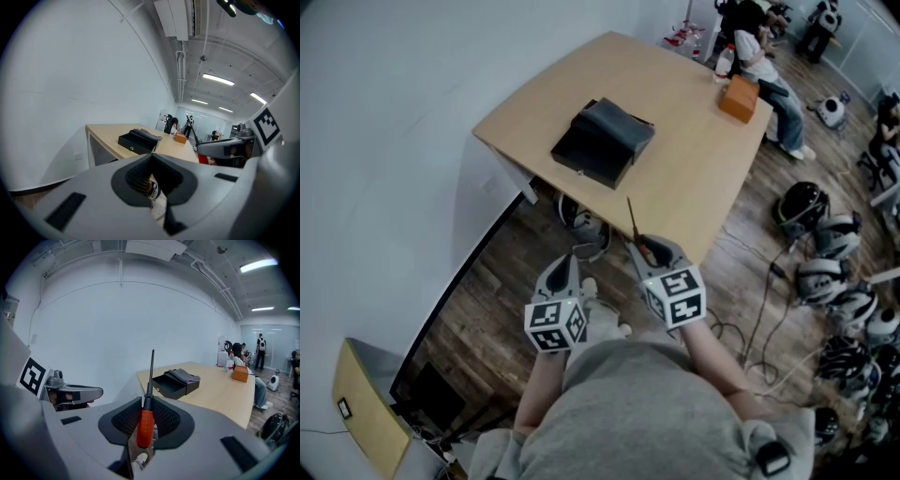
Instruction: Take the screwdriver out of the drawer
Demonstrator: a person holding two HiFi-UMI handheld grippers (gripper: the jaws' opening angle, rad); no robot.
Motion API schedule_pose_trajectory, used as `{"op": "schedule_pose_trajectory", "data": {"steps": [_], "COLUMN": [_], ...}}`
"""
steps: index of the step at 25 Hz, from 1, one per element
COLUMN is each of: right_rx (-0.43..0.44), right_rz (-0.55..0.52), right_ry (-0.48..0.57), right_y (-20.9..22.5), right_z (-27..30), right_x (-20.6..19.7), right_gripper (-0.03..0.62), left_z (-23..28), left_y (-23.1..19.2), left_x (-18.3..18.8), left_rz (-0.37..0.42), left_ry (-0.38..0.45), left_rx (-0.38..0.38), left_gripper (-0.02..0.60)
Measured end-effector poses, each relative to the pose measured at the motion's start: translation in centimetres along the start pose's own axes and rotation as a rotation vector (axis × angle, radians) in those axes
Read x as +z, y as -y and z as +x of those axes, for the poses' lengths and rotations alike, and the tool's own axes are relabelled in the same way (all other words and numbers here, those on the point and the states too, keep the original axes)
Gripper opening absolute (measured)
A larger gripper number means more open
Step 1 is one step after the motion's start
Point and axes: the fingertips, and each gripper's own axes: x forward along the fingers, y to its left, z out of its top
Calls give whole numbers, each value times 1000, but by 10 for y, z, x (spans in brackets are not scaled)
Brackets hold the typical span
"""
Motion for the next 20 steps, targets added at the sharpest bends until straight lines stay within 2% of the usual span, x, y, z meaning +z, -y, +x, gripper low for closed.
{"op": "schedule_pose_trajectory", "data": {"steps": [20], "right_rx": [3], "right_rz": [8], "right_ry": [16], "right_y": [-2], "right_z": [-1], "right_x": [4], "right_gripper": [75], "left_z": [-1], "left_y": [-1], "left_x": [3], "left_rz": [-6], "left_ry": [6], "left_rx": [4], "left_gripper": [0]}}
